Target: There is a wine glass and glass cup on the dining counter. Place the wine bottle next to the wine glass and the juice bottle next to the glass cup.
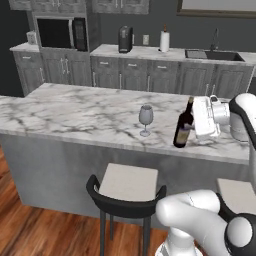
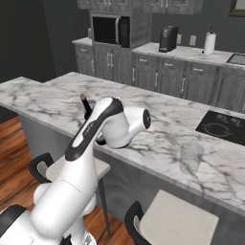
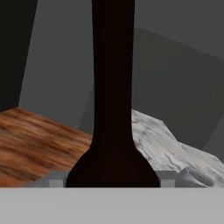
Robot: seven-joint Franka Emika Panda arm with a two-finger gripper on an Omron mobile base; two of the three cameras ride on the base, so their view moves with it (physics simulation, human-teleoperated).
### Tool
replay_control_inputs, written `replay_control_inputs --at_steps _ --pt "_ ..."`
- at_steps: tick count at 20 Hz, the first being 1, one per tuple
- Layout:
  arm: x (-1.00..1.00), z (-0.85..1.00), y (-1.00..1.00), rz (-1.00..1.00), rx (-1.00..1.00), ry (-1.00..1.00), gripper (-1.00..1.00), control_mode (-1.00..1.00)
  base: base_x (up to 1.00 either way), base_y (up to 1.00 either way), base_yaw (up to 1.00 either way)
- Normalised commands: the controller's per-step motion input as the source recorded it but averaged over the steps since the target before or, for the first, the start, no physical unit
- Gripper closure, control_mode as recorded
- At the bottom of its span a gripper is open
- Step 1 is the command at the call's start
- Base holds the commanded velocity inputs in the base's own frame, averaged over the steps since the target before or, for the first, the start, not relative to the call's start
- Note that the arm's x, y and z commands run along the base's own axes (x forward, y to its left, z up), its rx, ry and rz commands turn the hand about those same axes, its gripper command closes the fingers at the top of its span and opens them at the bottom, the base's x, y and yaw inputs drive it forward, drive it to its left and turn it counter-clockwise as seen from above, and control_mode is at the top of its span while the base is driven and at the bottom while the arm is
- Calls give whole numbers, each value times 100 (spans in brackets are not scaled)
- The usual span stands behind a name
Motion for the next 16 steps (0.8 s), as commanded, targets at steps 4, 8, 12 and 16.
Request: replay_control_inputs --at_steps 4,8,12,16 --pt "35 0 -8 0 10 2 100 -100 0 0 0" --pt "37 -2 -5 0 8 7 100 -100 0 0 0" --pt "37 -7 -1 0 7 10 100 -100 0 0 0" --pt "36 -5 0 0 9 12 100 -100 0 0 0"
